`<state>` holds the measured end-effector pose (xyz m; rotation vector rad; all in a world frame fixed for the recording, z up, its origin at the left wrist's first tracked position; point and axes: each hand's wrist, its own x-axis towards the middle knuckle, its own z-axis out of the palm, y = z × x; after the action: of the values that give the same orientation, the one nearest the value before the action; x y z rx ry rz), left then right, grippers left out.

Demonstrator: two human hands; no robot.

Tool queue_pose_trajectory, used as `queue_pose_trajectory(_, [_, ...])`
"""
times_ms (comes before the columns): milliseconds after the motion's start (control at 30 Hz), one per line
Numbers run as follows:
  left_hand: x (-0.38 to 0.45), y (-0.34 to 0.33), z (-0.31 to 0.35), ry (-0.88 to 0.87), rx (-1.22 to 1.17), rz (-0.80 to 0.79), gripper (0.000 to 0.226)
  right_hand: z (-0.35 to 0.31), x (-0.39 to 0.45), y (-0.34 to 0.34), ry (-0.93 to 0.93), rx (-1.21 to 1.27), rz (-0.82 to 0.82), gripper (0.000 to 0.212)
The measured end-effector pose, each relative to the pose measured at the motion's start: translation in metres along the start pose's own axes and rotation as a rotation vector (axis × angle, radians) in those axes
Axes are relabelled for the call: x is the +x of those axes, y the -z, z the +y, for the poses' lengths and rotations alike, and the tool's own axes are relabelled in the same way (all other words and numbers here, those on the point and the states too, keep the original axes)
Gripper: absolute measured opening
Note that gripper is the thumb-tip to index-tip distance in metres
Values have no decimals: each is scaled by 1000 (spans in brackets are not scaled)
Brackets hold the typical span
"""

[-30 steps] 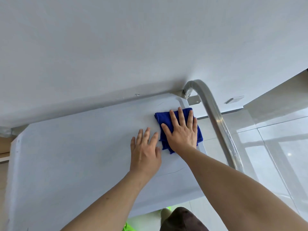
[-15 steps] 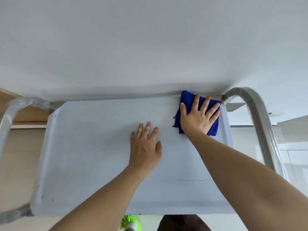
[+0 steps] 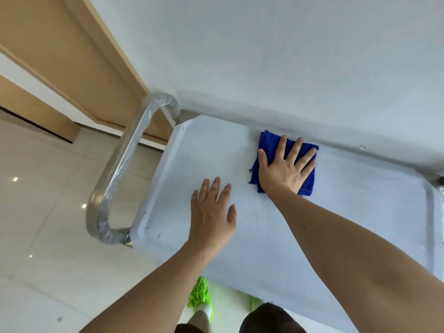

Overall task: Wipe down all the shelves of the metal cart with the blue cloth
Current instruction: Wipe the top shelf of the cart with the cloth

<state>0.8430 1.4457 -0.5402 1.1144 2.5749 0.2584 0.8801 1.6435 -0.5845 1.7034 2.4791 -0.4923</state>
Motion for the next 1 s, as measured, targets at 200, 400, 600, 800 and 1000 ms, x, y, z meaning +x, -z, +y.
queue_pose_trajectory(200, [-27, 13, -77, 82, -41, 81, 51, -105, -21, -28, 156, -37, -29, 83])
queue_pose_trajectory(400, [-43, 22, -123, 109, -70, 140, 50, -163, -31, -46, 263, -87, -52, 85])
queue_pose_trajectory(600, [-62, 20, -143, 44, -159, 230, 45, -177, -75, -59, 353, -133, -69, 85])
queue_pose_trajectory(800, [-90, 26, -159, 3, -239, 239, 38, -165, -144, -70, 430, -126, -98, 83])
queue_pose_trajectory(1000, [-124, 39, -159, -21, -281, 313, 34, -144, -210, -83, 480, -187, -137, 80])
